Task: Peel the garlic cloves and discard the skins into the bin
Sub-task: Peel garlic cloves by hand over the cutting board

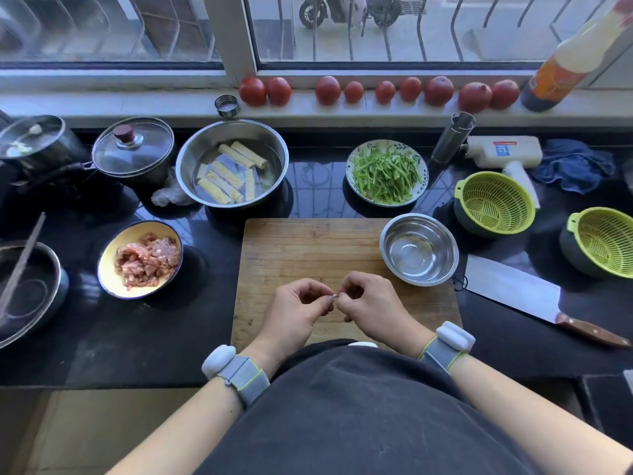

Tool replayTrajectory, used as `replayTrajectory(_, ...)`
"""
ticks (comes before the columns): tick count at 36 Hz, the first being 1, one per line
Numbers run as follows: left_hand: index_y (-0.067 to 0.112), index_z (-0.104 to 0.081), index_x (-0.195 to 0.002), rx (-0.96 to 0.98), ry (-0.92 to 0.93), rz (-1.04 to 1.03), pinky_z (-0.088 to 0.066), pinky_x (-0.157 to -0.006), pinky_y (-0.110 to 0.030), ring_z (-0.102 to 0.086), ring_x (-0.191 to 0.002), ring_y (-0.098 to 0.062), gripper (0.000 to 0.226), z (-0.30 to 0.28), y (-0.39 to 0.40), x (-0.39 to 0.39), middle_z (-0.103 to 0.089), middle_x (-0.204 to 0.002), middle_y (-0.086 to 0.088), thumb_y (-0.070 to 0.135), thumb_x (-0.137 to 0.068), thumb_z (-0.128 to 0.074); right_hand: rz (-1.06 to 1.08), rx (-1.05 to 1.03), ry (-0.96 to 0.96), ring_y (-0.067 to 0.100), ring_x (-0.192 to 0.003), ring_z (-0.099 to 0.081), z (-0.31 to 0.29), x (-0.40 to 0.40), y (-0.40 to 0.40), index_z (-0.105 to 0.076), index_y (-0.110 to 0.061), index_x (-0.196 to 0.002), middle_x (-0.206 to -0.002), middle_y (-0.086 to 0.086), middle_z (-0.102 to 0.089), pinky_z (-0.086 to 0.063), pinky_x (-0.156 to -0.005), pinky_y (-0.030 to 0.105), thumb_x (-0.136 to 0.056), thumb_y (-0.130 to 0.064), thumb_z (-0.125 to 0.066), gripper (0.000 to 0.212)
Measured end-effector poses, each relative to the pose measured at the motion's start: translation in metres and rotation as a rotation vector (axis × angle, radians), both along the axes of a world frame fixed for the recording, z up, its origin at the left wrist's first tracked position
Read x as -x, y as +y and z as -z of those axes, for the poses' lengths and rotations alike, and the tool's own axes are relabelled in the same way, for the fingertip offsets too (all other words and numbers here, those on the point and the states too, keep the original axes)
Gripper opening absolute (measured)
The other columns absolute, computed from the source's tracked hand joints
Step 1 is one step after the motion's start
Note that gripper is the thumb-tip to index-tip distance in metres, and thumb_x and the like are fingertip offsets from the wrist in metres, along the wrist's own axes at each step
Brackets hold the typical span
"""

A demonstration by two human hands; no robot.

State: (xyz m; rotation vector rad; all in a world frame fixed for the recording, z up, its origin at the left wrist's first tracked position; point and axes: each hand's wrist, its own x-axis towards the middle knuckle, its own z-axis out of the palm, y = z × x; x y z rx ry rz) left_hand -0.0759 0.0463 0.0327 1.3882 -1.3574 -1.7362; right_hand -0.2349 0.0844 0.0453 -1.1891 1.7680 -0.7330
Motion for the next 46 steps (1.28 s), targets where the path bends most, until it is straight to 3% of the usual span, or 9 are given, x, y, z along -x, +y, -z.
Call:
replayTrajectory(5, -0.008, -0.069, -0.089, -0.117, 0.122, -0.064, -0.058, -0.072, -0.03, -0.066, -0.069, -0.02, 0.005, -0.003, 0.001, 0.001, -0.069, -0.076, -0.014, -0.008, -0.085, -0.071, 0.059, -0.051, -0.186, 0.017, -0.063, -0.064, -0.006, 0.0, 0.0, -0.066, -0.006, -0.075, -0.071, 0.006, -0.063, -0.054, -0.057, 0.022, -0.085, -0.001, -0.066, 0.011)
replayTrajectory(13, 0.001, -0.067, -0.085, -0.317, 0.308, -0.135, -0.058, -0.069, -0.026, -0.065, -0.066, -0.018, 0.01, -0.005, 0.003, 0.0, -0.068, -0.074, -0.01, -0.009, -0.088, -0.065, 0.079, -0.091, -0.358, 0.016, -0.062, -0.064, -0.002, 0.001, 0.0, -0.064, -0.009, -0.075, -0.071, 0.004, -0.061, -0.059, -0.072, 0.042, -0.087, 0.002, -0.063, 0.017)
replayTrajectory(22, 0.002, -0.063, -0.091, -0.433, 0.402, -0.217, -0.059, -0.068, -0.028, -0.066, -0.069, -0.02, 0.01, -0.006, -0.002, -0.002, -0.07, -0.082, -0.016, -0.007, -0.09, -0.061, 0.116, -0.081, -0.369, 0.019, -0.064, -0.061, -0.002, 0.002, -0.001, -0.066, -0.006, -0.078, -0.072, 0.004, -0.061, -0.057, -0.063, 0.031, -0.09, 0.002, -0.062, 0.014)
replayTrajectory(28, 0.003, -0.066, -0.109, -0.499, 0.411, -0.192, -0.056, -0.071, -0.027, -0.062, -0.07, -0.016, 0.018, -0.006, -0.003, -0.003, -0.066, -0.082, -0.01, -0.003, -0.095, -0.056, 0.116, -0.086, -0.287, 0.016, -0.056, -0.059, 0.0, 0.003, -0.003, -0.064, -0.01, -0.077, -0.069, 0.003, -0.059, -0.054, -0.054, 0.028, -0.091, -0.001, -0.062, 0.016)
replayTrajectory(31, 0.001, -0.067, -0.109, -0.541, 0.422, -0.187, -0.057, -0.07, -0.026, -0.061, -0.069, -0.016, 0.019, -0.006, -0.002, -0.004, -0.065, -0.081, -0.01, -0.002, -0.097, -0.053, 0.097, -0.129, -0.038, 0.016, -0.054, -0.058, 0.01, 0.007, -0.003, -0.062, -0.016, -0.073, -0.066, -0.003, -0.06, -0.053, -0.052, 0.03, -0.09, -0.015, -0.065, 0.018)
replayTrajectory(37, 0.0, -0.066, -0.103, -0.603, 0.431, -0.174, -0.059, -0.069, -0.027, -0.064, -0.069, -0.017, 0.013, -0.004, -0.002, -0.005, -0.066, -0.08, -0.011, 0.001, -0.098, -0.053, -0.025, -0.241, 0.296, 0.023, -0.08, -0.059, 0.034, 0.017, 0.003, -0.057, -0.024, -0.067, -0.075, -0.006, -0.064, -0.046, -0.072, 0.033, -0.093, -0.036, -0.061, 0.03)
replayTrajectory(40, 0.003, -0.065, -0.097, -0.616, 0.421, -0.162, -0.06, -0.068, -0.027, -0.065, -0.069, -0.018, 0.011, -0.004, -0.002, -0.005, -0.067, -0.08, -0.011, 0.0, -0.098, -0.054, -0.024, -0.256, 0.254, 0.019, -0.085, -0.061, 0.036, 0.019, 0.002, -0.071, -0.027, -0.085, -0.085, -0.008, -0.065, -0.05, -0.079, 0.032, -0.093, -0.019, -0.059, 0.017)
replayTrajectory(42, 0.004, -0.063, -0.095, -0.618, 0.417, -0.161, -0.06, -0.068, -0.028, -0.066, -0.068, -0.019, 0.011, -0.003, -0.002, -0.005, -0.068, -0.08, -0.012, 0.0, -0.098, -0.054, 0.001, -0.244, 0.21, 0.016, -0.079, -0.06, 0.034, 0.019, 0.002, -0.075, -0.024, -0.097, -0.085, -0.01, -0.066, -0.053, -0.079, 0.035, -0.09, -0.009, -0.055, 0.026)
replayTrajectory(46, 0.004, -0.063, -0.096, -0.604, 0.396, -0.162, -0.061, -0.071, -0.03, -0.068, -0.071, -0.021, 0.008, -0.002, -0.002, -0.005, -0.07, -0.083, -0.013, 0.0, -0.098, -0.055, 0.029, -0.146, 0.181, 0.012, -0.066, -0.062, 0.029, 0.016, 0.001, -0.073, -0.028, -0.084, -0.076, -0.007, -0.068, -0.058, -0.073, 0.037, -0.09, -0.019, -0.064, 0.014)
